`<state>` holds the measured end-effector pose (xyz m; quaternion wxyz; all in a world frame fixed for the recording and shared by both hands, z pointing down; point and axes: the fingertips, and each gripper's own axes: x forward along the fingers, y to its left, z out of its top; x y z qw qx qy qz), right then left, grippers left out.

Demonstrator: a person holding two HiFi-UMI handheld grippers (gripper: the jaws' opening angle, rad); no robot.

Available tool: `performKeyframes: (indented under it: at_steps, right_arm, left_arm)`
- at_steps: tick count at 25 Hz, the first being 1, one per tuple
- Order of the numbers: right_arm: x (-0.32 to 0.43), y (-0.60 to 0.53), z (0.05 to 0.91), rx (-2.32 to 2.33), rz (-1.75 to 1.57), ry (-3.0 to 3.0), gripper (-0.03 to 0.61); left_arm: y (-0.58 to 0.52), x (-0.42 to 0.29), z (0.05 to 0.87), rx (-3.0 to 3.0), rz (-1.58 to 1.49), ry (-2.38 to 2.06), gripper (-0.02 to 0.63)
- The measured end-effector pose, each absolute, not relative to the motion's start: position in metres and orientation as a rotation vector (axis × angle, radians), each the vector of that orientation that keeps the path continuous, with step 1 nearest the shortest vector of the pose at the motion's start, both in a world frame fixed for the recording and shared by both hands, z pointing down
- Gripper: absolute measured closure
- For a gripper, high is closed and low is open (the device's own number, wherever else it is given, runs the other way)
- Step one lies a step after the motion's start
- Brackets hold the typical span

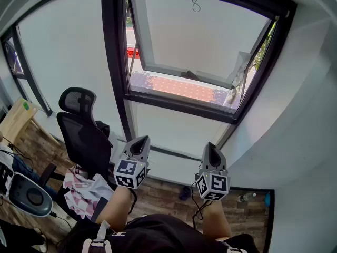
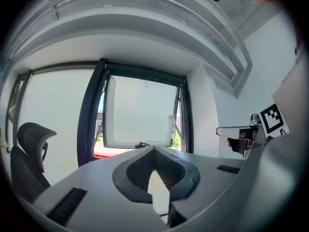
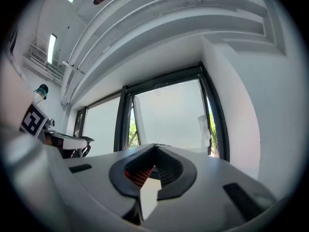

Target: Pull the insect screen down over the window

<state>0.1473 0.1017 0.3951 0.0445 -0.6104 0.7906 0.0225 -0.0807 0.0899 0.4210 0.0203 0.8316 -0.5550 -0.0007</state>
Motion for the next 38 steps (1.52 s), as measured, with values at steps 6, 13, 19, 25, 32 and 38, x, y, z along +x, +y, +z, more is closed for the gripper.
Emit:
performKeyframes:
  at_steps: [6, 13, 19, 25, 32, 38]
  right_arm:
    - [0.136, 0.106, 0.396, -1.871, 0.074, 2.421, 0.575]
    - [0.118, 0.113, 0.392, -1.847, 0.082, 2.401, 0.574]
    - [0.092, 0.122, 0.388, -1.901, 0.146, 2.41, 0.574]
    - [0.078, 0.133, 0.39, -1.972, 0.173, 2.348, 0.574]
    - [0.084, 0.131, 0.392, -2.038, 0.159, 2.268, 0.573]
    - [0.082, 0.117, 0.396, -2.043, 0.155, 2.245, 0.574]
  left_arm:
    - [0.093, -0.087, 0.42, 2.586, 0.011, -1.714, 0.601]
    - [0.097, -0.099, 0.424, 2.609, 0.045, -1.7, 0.601]
    - [0.102, -0.124, 0.42, 2.634, 0.033, -1.701, 0.601]
    - [0.109, -0.158, 0.424, 2.647, 0.013, -1.69, 0.601]
    - [0.107, -0.181, 0.419, 2.656, -0.004, -1.7, 0.601]
    - [0.093, -0.189, 0.423, 2.665, 0.012, -1.709, 0.601]
